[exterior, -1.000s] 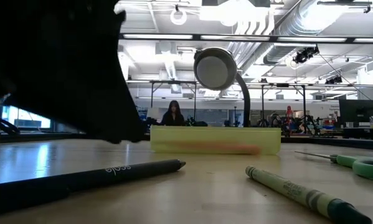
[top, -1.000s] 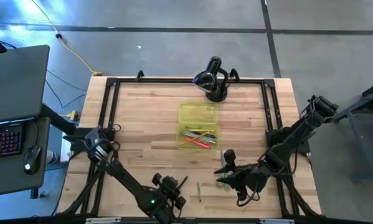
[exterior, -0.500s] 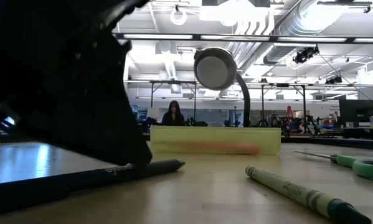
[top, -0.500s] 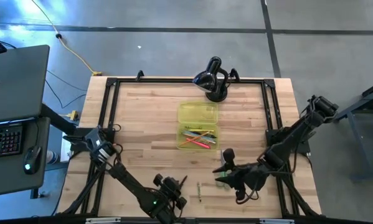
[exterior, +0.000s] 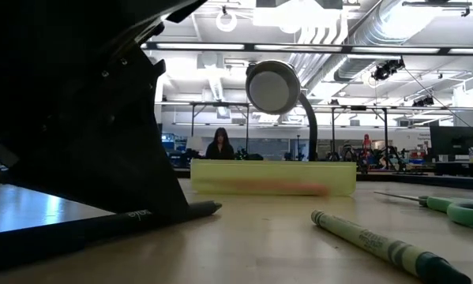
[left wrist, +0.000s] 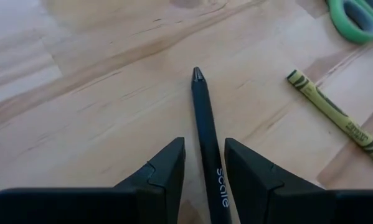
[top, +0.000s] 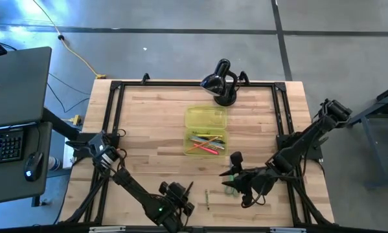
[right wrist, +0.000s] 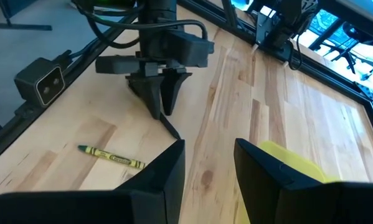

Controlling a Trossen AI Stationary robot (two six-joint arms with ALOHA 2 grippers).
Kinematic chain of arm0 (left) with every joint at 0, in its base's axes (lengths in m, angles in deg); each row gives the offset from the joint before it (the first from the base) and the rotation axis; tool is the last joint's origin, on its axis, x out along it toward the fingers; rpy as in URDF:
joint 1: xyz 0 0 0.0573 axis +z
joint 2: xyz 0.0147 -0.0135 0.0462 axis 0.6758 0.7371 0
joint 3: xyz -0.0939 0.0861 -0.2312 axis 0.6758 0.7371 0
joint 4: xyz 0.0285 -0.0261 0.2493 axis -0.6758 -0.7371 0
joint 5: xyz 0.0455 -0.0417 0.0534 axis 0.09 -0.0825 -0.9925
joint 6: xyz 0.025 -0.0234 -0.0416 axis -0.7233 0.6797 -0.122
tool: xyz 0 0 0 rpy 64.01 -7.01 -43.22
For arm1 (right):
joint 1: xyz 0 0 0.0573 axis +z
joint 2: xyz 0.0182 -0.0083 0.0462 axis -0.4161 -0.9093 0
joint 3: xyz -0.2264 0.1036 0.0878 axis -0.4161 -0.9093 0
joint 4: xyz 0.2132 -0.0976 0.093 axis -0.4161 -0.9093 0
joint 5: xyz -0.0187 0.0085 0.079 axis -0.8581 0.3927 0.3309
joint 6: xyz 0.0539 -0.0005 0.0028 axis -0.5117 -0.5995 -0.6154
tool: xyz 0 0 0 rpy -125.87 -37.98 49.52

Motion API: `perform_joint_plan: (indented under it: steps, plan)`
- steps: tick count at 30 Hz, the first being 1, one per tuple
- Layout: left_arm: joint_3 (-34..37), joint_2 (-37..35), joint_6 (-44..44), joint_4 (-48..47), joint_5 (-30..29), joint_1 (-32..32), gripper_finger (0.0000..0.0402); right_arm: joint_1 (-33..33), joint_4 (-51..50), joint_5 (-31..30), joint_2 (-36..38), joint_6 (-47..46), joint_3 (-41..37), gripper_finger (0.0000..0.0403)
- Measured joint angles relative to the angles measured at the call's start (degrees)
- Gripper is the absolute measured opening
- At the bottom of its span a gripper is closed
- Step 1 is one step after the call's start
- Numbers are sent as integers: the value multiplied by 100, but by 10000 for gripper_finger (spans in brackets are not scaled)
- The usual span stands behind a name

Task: Pick & place school supplies into a supply box
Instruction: Put the black pen into the yellow school supply box

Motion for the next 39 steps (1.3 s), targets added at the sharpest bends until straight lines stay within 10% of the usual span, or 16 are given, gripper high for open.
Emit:
perform_joint_plan:
  steps: [39]
  plan:
    - [32,28,-329,207,-191,57,152,-3,270,913,0,111,0,117]
